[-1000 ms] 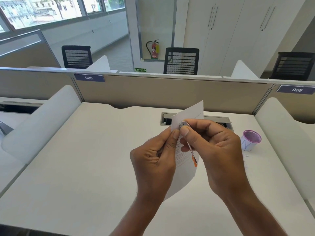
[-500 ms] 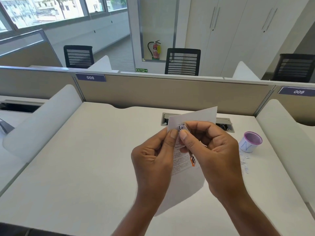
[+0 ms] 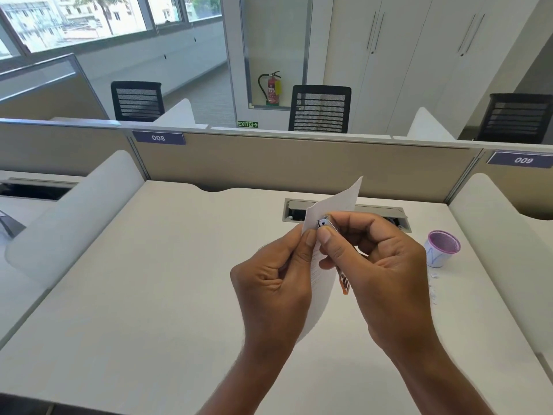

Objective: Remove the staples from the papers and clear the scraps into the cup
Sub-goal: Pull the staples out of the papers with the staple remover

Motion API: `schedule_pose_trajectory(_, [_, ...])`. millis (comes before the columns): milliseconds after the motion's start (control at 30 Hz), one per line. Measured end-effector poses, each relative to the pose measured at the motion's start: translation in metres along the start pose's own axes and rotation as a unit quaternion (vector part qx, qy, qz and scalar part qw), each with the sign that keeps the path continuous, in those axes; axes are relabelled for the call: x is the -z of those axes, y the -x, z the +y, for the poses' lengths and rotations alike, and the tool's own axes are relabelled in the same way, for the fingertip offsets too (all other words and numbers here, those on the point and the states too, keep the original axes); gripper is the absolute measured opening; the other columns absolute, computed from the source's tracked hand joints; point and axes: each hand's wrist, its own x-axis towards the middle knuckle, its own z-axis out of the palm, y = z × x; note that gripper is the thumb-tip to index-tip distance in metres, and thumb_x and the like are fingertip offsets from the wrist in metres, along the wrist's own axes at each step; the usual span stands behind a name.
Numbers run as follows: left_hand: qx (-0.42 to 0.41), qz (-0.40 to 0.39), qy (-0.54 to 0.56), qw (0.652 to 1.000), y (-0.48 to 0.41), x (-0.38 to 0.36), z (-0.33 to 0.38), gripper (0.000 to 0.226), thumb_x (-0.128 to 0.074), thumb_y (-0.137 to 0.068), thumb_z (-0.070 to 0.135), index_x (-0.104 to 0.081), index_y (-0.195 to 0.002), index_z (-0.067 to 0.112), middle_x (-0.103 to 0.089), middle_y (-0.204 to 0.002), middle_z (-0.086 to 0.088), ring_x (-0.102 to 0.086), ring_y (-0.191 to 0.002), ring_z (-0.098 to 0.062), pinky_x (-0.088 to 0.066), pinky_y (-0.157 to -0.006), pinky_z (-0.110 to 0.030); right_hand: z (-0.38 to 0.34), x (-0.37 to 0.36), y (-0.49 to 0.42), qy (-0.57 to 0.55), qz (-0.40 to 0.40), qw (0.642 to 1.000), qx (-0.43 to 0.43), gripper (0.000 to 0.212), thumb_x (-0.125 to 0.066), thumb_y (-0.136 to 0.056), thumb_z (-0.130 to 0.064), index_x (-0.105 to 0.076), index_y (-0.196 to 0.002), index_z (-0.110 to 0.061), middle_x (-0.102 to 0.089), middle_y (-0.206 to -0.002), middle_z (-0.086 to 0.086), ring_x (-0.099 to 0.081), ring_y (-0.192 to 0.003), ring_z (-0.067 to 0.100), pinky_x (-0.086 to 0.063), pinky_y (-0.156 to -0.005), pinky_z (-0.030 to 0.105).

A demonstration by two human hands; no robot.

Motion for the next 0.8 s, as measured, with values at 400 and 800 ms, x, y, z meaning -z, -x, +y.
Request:
schedule_pose_trajectory(400, [0.068,0.000,0.016,0.998,0.004,-0.001,-0.009,0.020,-0.073,-0.105,0.020,-0.086,-0.120,0.014,-0.084,-0.086,0.006,-0.068,-0.068,-0.014,-0.055,-0.062,-0.025,-0.001,-0.004,-0.004,-0.115,-0.014,0.990,-0.086,0.021,-0.076,-0.087,-0.030,-0.083,-0.103,-0.019,-0.082,-0.094,0.013,-0.074,-0.079,0.027,-0.067,-0.080,0.034])
schedule_pose_trajectory(800, [0.124,-0.021,0.067,0.990,-0.006,0.006,0.000,0.019,-0.069,-0.107,0.020,-0.087,-0.107,0.014,-0.083,-0.089,0.001,-0.073,-0.080,-0.017,-0.055,-0.064,-0.032,0.002,0.006,-0.006,0.095,-0.009,0.989,0.116,0.023,-0.085,-0.092,-0.016,-0.078,-0.114,-0.020,-0.077,-0.109,-0.008,-0.074,-0.100,0.021,-0.061,-0.079,0.025])
